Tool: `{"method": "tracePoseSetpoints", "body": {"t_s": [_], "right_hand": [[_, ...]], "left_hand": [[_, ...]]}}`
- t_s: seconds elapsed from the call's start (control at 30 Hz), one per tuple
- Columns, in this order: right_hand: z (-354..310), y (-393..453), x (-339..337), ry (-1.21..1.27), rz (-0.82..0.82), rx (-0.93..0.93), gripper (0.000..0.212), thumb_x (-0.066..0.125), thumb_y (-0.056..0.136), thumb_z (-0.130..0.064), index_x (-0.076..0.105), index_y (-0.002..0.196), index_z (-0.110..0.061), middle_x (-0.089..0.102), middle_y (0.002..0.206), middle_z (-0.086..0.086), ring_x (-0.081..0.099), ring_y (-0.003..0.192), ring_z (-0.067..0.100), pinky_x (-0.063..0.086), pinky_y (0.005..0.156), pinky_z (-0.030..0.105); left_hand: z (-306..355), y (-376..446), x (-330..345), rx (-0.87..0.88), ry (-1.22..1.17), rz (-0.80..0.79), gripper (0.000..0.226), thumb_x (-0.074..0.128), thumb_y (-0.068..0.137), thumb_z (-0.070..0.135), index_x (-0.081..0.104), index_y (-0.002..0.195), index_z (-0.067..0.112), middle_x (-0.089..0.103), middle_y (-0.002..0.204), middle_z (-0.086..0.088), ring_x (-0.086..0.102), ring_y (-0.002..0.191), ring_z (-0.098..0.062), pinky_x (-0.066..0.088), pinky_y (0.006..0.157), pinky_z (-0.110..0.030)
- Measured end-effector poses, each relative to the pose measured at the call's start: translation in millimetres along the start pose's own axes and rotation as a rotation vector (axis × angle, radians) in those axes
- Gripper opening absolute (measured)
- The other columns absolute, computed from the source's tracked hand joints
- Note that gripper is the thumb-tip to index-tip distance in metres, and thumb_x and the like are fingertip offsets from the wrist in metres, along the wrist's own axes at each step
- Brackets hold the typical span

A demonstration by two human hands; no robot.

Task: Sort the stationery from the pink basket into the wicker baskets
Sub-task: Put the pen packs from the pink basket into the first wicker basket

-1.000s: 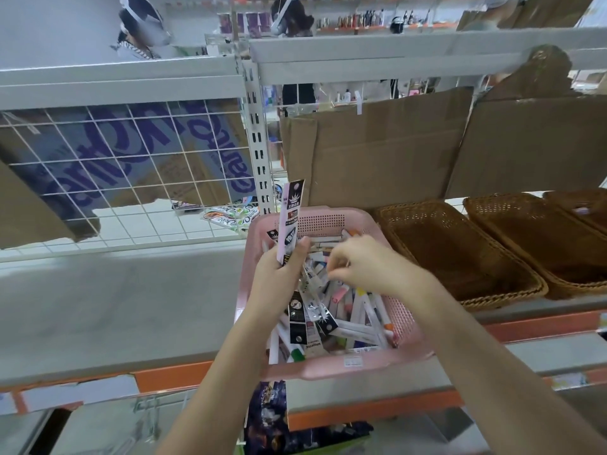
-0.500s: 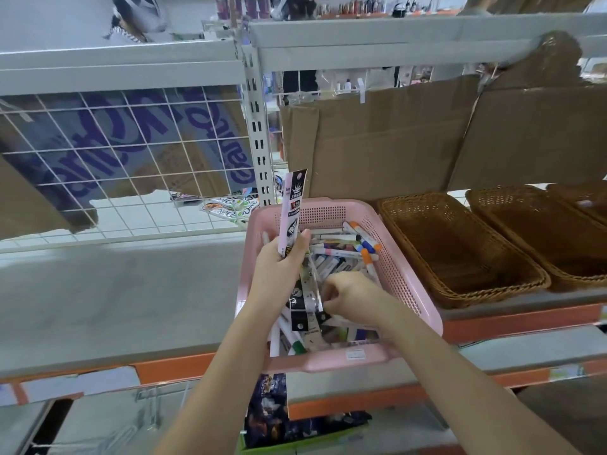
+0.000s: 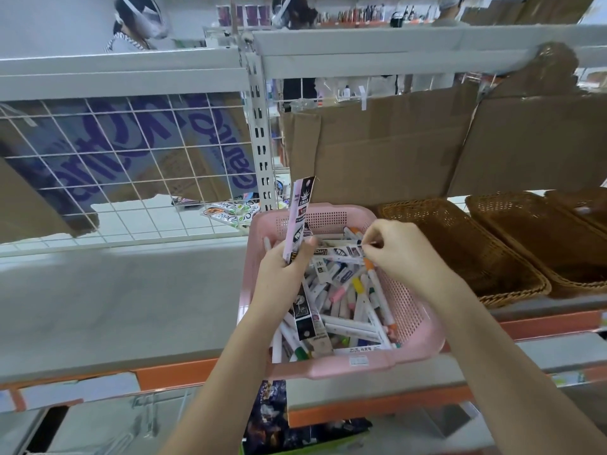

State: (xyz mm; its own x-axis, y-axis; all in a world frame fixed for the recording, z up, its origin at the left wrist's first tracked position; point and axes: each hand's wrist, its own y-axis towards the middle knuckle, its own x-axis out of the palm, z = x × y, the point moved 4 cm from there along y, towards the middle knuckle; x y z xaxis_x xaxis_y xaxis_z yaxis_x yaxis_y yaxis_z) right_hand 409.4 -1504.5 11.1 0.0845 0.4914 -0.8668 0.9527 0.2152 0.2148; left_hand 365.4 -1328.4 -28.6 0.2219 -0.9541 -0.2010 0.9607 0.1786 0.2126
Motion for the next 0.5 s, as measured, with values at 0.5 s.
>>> {"method": "tracePoseSetpoints", "body": {"t_s": [0.5], "right_hand": [[-73,20,-63,0.448,0.01,-0.373,0.012,0.065,0.088,-0.015,0.065,0.089,-0.027,0.07,0.087,-0.008,0.068,0.082,0.008,0.056,0.078,0.023]], "left_hand": [[8,-2,14,0.054,-0.103,-0.22,0.024,0.063,0.068,0.064,0.066,0.085,0.048,0.068,0.079,0.023,0.061,0.072,0.01,0.04,0.062,0.001]]}}
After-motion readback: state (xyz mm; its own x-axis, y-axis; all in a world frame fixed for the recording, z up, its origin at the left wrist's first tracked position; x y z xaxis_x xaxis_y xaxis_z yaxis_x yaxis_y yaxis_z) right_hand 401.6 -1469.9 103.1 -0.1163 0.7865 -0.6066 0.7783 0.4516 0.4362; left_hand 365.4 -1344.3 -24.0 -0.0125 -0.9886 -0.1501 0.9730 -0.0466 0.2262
